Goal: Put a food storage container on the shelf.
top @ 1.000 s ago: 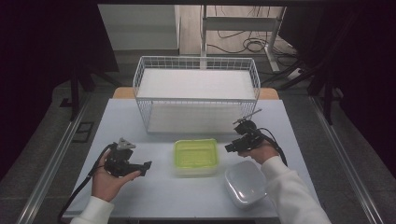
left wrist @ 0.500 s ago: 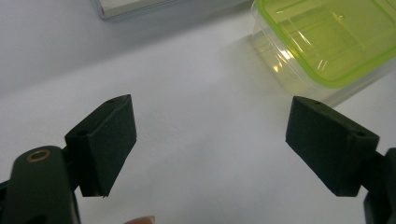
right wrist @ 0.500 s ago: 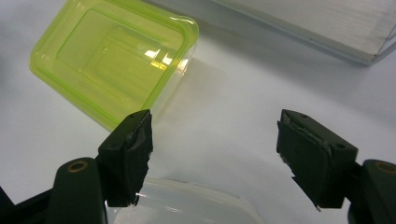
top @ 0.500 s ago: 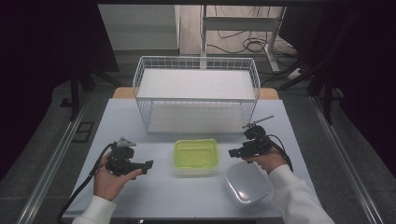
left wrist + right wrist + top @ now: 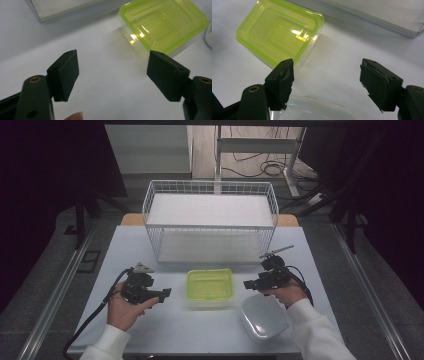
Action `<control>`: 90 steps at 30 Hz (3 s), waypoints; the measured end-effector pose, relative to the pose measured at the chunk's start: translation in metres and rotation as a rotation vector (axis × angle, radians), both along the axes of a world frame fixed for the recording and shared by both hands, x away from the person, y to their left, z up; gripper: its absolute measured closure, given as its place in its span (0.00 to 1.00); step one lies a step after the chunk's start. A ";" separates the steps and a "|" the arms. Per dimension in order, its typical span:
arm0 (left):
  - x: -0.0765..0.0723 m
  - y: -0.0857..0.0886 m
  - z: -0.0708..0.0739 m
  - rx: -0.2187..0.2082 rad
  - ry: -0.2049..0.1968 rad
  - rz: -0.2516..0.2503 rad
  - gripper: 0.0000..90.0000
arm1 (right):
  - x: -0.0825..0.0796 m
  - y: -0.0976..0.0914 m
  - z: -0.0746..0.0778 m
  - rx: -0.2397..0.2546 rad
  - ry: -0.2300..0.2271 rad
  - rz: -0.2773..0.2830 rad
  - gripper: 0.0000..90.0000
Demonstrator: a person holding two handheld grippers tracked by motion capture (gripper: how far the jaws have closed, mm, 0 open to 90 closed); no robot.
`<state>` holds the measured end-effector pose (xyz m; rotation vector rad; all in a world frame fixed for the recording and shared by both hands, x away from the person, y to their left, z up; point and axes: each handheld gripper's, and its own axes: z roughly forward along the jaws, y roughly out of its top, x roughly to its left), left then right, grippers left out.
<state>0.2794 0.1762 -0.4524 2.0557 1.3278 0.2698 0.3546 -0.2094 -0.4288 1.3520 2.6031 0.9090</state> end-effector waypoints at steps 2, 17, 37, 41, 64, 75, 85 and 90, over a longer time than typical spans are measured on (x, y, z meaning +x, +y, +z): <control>0.003 -0.003 0.002 -0.022 0.005 -0.002 0.31 | -0.002 0.000 0.001 0.007 -0.003 0.002 0.31; 0.036 -0.026 0.003 -0.148 0.131 0.000 0.38 | 0.001 0.009 -0.003 0.002 0.007 0.033 0.36; 0.060 -0.044 -0.031 -0.234 0.264 0.023 0.55 | 0.011 0.027 -0.007 0.018 0.045 0.077 0.43; 0.061 -0.045 -0.035 -0.241 0.281 0.023 0.61 | 0.015 0.030 -0.011 0.019 0.070 0.073 0.45; 0.069 -0.044 -0.048 -0.301 0.343 0.032 0.72 | 0.039 0.048 -0.040 0.043 0.248 0.027 0.53; 0.070 -0.043 -0.049 -0.311 0.346 0.029 0.73 | 0.042 0.052 -0.049 0.041 0.282 0.028 0.60; 0.070 -0.043 -0.049 -0.317 0.349 0.026 0.74 | 0.044 0.053 -0.051 0.066 0.312 0.000 0.67; 0.070 -0.043 -0.049 -0.323 0.350 0.026 0.74 | 0.046 0.051 -0.053 0.088 0.336 -0.013 0.69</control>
